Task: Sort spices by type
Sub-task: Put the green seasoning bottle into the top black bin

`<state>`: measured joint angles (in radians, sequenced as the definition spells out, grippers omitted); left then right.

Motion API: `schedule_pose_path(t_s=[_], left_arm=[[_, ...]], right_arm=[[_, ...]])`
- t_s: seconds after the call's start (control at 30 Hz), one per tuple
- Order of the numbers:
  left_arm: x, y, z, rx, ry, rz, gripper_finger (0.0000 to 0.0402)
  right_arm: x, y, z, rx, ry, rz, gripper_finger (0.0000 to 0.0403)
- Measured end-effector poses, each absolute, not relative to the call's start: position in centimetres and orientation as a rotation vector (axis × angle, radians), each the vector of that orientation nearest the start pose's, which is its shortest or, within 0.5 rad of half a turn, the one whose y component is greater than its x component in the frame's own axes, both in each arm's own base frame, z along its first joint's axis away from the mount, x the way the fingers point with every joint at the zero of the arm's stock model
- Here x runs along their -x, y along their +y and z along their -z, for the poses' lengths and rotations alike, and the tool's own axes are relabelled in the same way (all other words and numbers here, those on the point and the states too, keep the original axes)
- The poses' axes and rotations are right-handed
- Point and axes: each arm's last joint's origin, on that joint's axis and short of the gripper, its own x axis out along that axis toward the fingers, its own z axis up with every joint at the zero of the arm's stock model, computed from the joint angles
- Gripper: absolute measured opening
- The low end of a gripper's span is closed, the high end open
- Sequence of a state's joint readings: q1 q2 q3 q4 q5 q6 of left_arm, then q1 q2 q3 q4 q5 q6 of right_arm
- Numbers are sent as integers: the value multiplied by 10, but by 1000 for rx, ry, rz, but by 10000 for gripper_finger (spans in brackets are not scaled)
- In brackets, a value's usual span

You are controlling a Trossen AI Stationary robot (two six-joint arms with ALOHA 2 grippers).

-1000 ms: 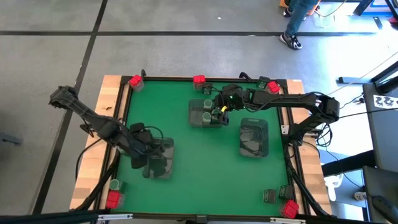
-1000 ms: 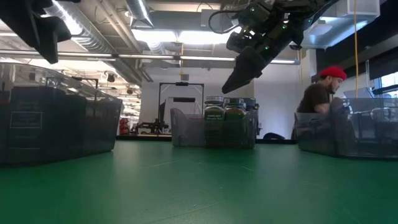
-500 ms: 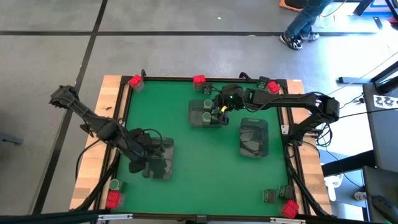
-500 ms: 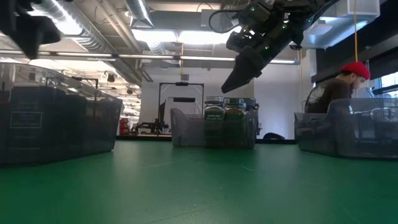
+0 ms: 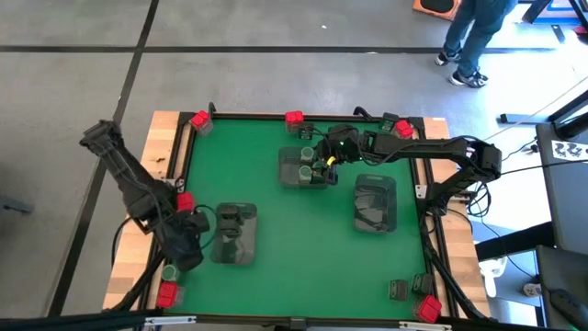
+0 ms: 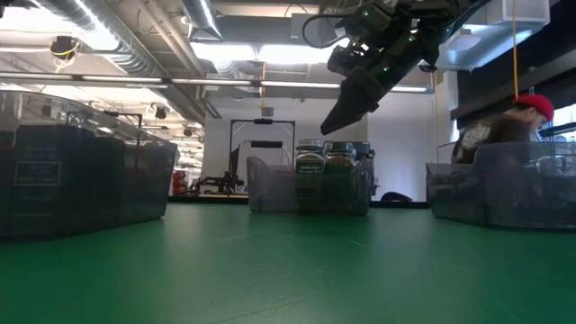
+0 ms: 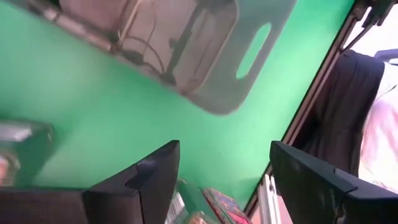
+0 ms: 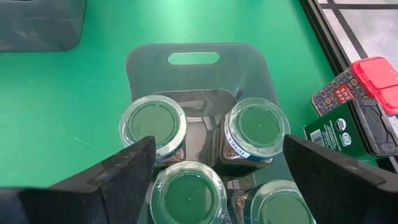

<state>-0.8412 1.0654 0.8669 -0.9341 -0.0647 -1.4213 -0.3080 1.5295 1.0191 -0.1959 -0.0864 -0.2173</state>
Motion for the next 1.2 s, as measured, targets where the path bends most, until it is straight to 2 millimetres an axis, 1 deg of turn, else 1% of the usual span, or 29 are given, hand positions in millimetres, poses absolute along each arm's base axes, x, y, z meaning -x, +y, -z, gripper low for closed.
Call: schedule_pose_path(t_s=[0.23,0.37,0.53,0.67,0.77,0.83,0.93,1.2], left_arm=[[-121,-151,-248,742,1303,-220,246],[-121,-159,-243,709,1330,-234,246],[-129,-171,-255,680,1324,-230,246],[-135,-178,-271,566,1322,-262,246],[-136,-179,-280,471,1338,-322,246],[-134,-179,-285,423,1344,-351,246],[-128,-180,-285,384,1359,-391,246],[-103,-191,-283,440,1345,-454,246]], right_arm=[[-311,-96,-237,69,712,136,351],[-311,-96,-237,69,712,136,351],[-311,-96,-237,69,712,136,351],[-312,-97,-238,71,705,137,351],[-312,-97,-238,72,700,137,351],[-312,-97,-238,72,701,137,351],[-312,-97,-238,71,701,137,351],[-312,-97,-238,72,701,137,351]])
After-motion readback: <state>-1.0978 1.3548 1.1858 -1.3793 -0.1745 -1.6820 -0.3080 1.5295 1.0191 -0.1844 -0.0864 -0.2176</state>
